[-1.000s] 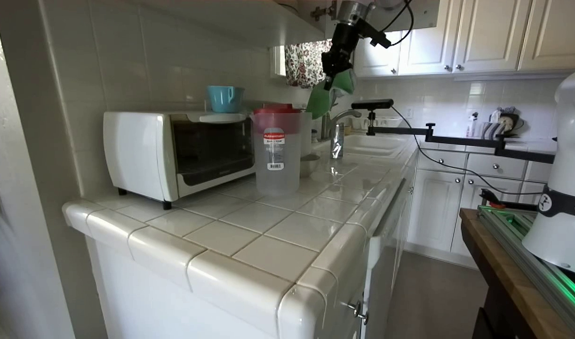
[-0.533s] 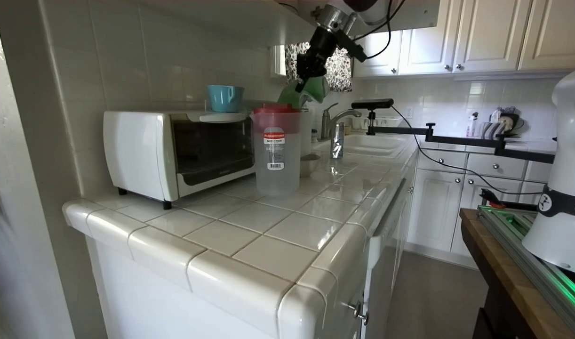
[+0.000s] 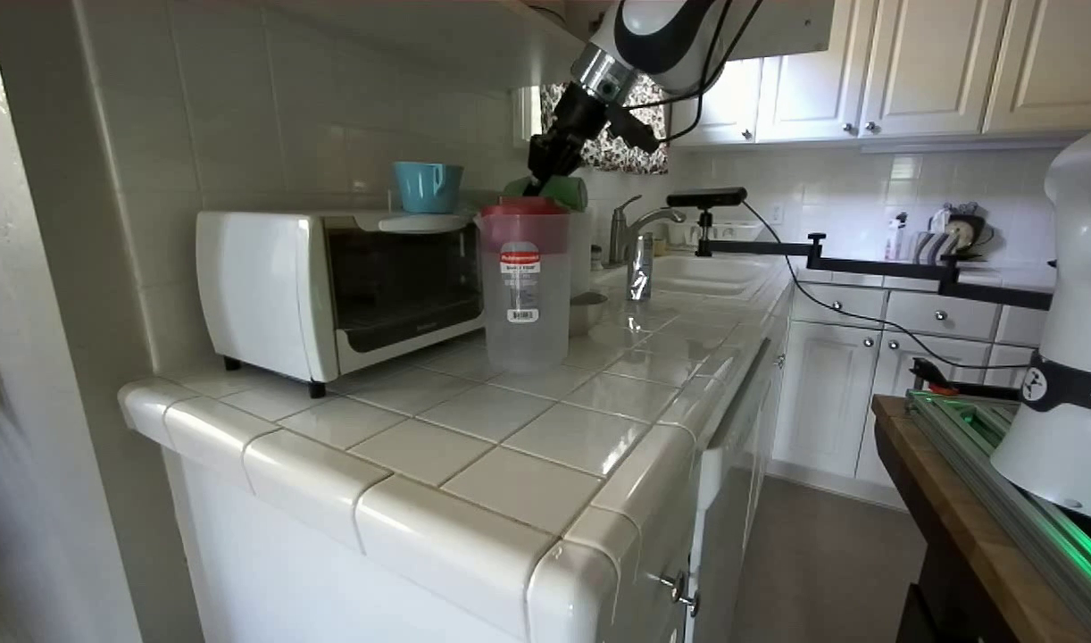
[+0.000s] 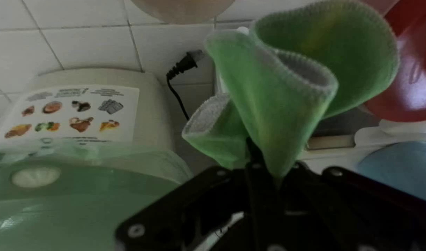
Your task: Use the green towel to wipe around the oven knobs
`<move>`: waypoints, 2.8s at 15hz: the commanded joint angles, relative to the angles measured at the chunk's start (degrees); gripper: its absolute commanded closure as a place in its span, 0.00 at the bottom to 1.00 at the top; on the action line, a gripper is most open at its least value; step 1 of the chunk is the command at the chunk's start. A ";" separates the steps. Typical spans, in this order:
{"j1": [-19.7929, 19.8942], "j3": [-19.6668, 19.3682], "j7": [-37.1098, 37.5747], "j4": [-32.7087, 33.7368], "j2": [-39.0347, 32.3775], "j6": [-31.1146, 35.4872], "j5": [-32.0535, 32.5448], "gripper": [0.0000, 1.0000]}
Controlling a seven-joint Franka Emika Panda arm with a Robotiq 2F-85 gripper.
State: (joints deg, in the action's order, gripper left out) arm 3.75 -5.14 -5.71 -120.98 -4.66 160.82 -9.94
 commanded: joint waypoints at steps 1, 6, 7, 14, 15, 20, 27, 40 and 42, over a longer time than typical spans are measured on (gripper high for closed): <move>0.66 1.01 -8.62 2.80 -3.13 4.12 -1.33 0.99; 1.27 2.85 -12.85 5.25 -5.67 6.84 -1.75 0.99; 1.46 3.20 -13.16 5.53 -6.15 6.82 -1.89 0.99; 2.77 3.34 -10.93 5.37 -7.49 4.88 -1.42 0.99; 2.75 3.19 -10.46 5.23 -7.60 4.76 -1.13 0.99; 3.02 2.59 -8.19 3.52 -6.50 1.17 -0.71 0.99; 4.13 3.71 -8.12 3.74 -9.09 -2.96 -0.30 0.99; 3.49 6.96 -9.36 3.32 -5.10 -2.25 -1.61 0.99; 3.59 6.14 -8.43 3.65 -5.48 -2.25 -0.86 0.99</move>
State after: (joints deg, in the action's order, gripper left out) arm 7.02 1.61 -12.67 -117.70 -9.78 157.88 -9.93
